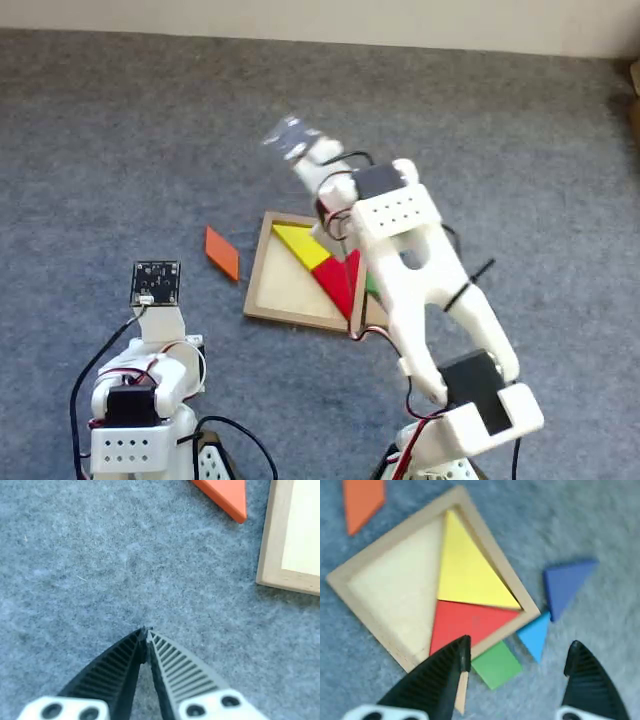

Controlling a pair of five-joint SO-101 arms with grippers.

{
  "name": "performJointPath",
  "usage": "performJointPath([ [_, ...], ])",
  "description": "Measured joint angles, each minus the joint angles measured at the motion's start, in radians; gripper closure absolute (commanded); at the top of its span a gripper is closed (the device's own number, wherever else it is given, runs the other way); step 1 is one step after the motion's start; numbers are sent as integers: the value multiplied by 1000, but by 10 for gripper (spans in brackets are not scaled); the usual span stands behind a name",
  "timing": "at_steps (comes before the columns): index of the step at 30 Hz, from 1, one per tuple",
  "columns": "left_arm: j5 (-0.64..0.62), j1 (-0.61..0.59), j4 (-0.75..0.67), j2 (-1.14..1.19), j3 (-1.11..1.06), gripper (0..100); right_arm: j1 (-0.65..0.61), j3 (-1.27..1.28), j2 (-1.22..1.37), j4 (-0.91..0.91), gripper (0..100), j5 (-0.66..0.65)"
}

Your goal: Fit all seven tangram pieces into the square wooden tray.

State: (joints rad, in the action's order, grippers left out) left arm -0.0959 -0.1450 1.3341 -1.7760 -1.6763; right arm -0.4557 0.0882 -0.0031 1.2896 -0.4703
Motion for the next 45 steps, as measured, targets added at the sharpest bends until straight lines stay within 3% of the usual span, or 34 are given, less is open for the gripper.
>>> performJointPath([
  [10,0,0,0,0,0,994,190,40,-6,81,709,433],
  [18,0,0,0,0,0,994,186,353,-6,-203,709,551],
  [25,0,0,0,0,0,994,150,463,-6,-377,709,586],
  [31,0,0,0,0,0,994,144,440,87,-411,709,591],
  [45,0,0,0,0,0,994,239,132,313,-155,709,591],
])
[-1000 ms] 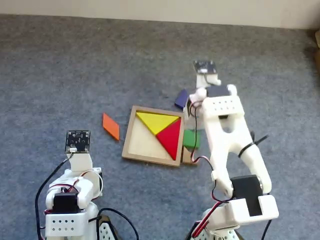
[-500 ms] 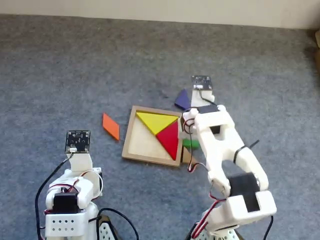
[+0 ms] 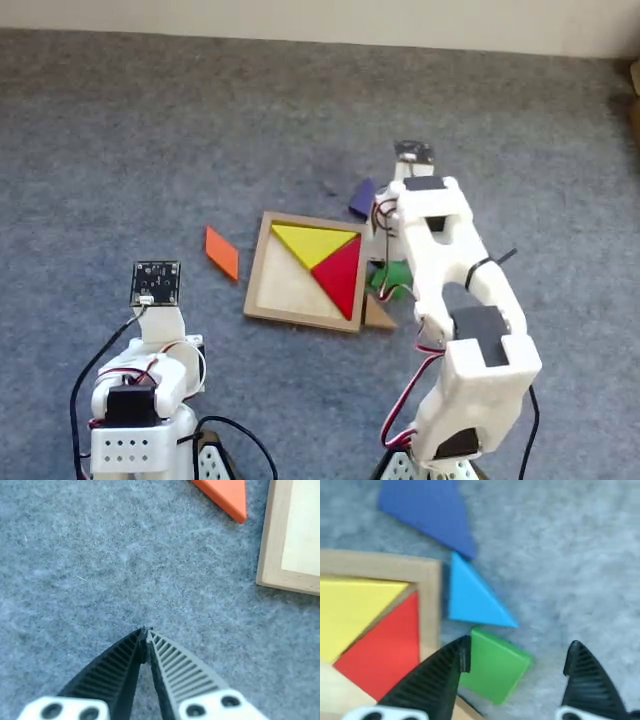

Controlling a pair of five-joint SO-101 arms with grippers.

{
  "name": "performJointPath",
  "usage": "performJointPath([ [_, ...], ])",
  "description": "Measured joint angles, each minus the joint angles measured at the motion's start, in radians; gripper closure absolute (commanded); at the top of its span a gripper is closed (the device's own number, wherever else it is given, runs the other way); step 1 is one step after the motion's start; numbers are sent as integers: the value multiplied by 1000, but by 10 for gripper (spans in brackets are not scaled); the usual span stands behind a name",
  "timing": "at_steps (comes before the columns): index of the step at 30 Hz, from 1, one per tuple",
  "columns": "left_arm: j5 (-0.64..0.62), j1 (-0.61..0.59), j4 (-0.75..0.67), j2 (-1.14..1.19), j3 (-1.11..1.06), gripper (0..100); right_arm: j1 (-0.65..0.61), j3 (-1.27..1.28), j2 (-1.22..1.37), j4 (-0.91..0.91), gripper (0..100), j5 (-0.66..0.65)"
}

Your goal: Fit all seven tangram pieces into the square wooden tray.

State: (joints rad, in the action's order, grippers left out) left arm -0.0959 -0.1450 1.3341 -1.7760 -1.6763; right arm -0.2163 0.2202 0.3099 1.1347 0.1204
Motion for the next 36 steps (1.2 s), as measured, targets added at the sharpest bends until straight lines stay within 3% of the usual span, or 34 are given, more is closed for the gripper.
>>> performJointPath([
  [15,0,0,0,0,0,994,48,26,-133,60,709,-61],
  [26,0,0,0,0,0,994,40,120,-153,61,709,264],
  [36,0,0,0,0,0,994,-28,126,-126,-9,709,293],
])
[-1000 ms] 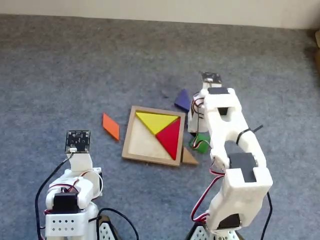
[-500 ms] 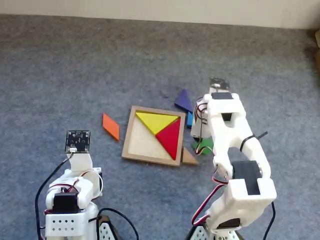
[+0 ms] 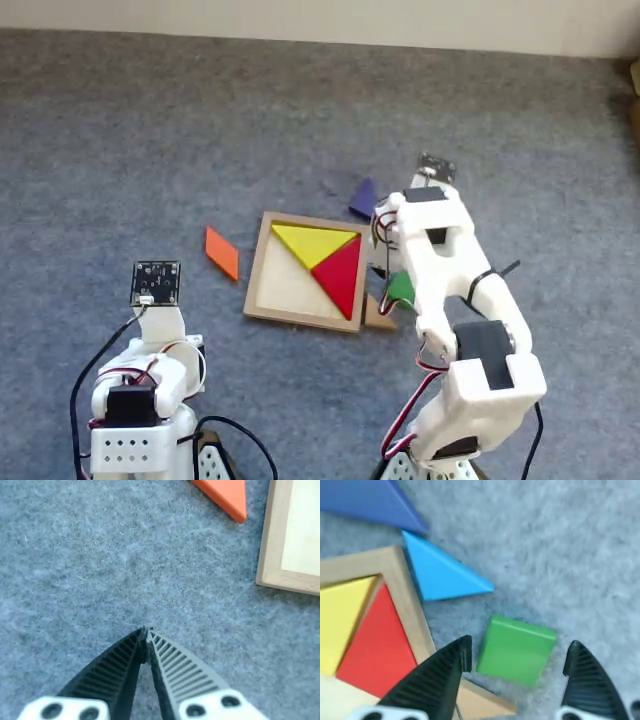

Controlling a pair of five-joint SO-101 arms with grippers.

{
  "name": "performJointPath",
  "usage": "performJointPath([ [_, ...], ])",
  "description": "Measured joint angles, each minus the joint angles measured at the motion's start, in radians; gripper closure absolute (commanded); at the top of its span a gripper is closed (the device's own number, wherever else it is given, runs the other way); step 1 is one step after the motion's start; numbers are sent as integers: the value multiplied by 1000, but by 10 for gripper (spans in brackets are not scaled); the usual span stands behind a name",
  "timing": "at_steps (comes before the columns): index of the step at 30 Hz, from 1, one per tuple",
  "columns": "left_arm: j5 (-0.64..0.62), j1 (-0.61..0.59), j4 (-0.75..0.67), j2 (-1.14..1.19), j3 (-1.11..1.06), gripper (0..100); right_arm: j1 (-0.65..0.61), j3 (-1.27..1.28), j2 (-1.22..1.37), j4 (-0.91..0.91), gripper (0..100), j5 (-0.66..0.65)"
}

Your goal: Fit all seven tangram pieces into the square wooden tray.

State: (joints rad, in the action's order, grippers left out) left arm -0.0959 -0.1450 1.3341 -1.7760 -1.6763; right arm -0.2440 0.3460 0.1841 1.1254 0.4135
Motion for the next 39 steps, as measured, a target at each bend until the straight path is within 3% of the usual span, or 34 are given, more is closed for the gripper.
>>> performJointPath([
  [3,0,0,0,0,0,994,-2,-2,58,-5,714,3],
  [9,0,0,0,0,0,994,-2,-18,80,9,824,3],
  [23,0,0,0,0,0,994,3,-2,18,17,832,-2],
  [34,0,0,0,0,0,994,-5,0,-101,15,832,-219],
  [39,0,0,0,0,0,994,-109,0,-101,15,832,-328],
])
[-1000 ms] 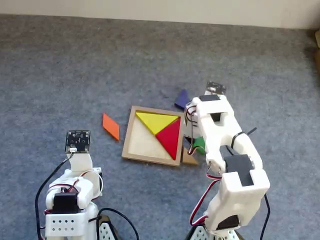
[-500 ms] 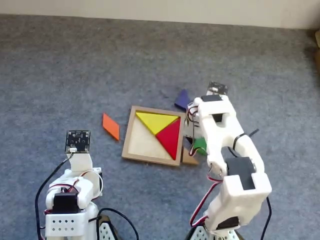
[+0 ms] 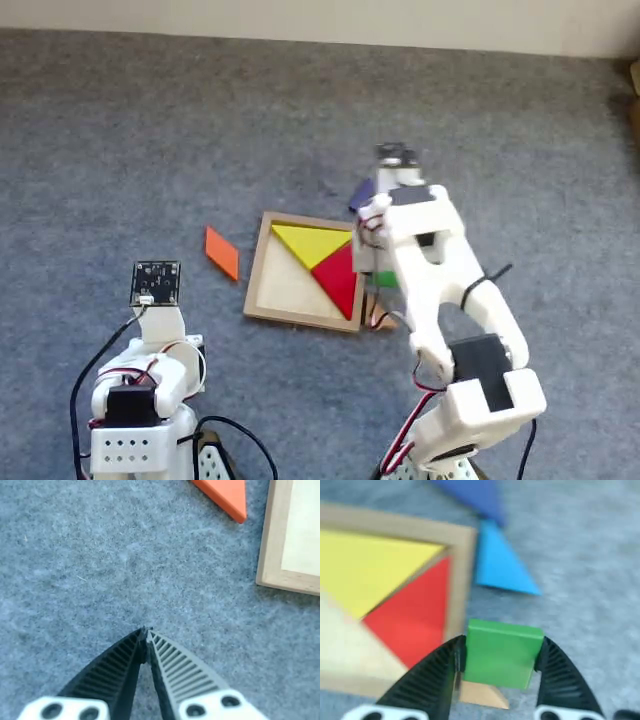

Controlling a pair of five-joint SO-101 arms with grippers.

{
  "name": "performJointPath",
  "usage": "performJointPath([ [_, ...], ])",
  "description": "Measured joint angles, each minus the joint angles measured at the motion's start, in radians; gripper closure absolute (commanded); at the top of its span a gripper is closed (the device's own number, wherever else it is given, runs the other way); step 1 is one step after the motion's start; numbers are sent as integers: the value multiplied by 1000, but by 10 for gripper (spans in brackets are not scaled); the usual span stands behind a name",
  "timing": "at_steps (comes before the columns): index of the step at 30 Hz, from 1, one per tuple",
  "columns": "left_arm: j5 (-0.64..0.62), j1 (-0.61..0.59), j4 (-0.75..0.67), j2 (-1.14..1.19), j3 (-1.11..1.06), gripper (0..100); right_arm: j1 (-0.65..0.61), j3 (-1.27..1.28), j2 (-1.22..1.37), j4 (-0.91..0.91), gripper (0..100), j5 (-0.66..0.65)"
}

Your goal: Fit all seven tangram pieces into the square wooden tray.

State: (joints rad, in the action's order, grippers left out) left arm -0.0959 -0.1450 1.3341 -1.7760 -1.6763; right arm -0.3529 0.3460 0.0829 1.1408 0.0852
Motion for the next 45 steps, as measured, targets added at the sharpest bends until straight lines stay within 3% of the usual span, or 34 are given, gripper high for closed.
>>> performJointPath([
  [8,0,0,0,0,0,994,-212,0,0,-12,832,-176],
  [21,0,0,0,0,0,994,-391,0,0,-129,832,-198],
  [33,0,0,0,0,0,994,-405,25,28,-212,822,-198],
  [38,0,0,0,0,0,994,-407,25,32,-153,707,-199],
  [45,0,0,0,0,0,994,-411,25,32,-115,701,-199],
])
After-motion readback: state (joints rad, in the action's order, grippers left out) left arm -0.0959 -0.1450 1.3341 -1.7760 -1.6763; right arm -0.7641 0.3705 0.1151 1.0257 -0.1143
